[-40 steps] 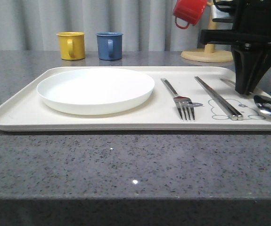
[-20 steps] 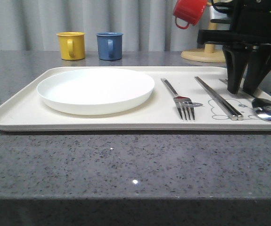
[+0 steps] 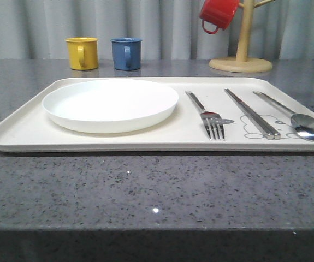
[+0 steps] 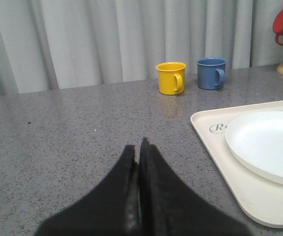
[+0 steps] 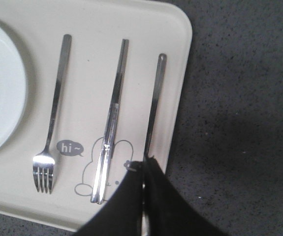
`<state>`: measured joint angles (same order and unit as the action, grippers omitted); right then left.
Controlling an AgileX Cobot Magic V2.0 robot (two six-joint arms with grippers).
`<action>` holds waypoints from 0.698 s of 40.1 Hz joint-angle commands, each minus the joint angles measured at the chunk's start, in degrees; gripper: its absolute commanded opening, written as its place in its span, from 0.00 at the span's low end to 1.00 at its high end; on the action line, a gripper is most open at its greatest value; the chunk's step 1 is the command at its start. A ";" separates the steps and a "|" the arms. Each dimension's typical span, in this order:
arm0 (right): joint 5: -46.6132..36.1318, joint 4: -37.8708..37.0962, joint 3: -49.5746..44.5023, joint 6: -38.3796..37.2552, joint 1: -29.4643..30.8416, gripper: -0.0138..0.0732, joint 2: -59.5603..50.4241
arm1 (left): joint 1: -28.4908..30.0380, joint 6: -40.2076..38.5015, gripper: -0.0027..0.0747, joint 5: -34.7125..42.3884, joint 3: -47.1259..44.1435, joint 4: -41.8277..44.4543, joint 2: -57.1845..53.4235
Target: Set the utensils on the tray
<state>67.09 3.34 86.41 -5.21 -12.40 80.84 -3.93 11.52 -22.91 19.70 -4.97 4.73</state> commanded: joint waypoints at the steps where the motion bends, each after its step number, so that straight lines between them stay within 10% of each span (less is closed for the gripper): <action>1: -8.52 -0.40 -6.04 3.27 -0.13 0.08 -8.92 | -0.47 -0.48 0.01 4.78 1.56 -0.70 0.69; 15: -40.51 -0.40 -45.21 5.21 -0.13 0.08 -38.27 | -0.47 -0.48 0.01 4.78 1.56 -0.70 0.69; 28: -50.25 -0.40 -64.91 5.21 -0.13 0.08 -63.73 | -0.47 -0.48 0.01 4.78 1.56 -0.70 0.69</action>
<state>23.56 3.34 22.26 -0.43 -12.40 21.21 -3.93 11.52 -22.91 19.70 -4.97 4.73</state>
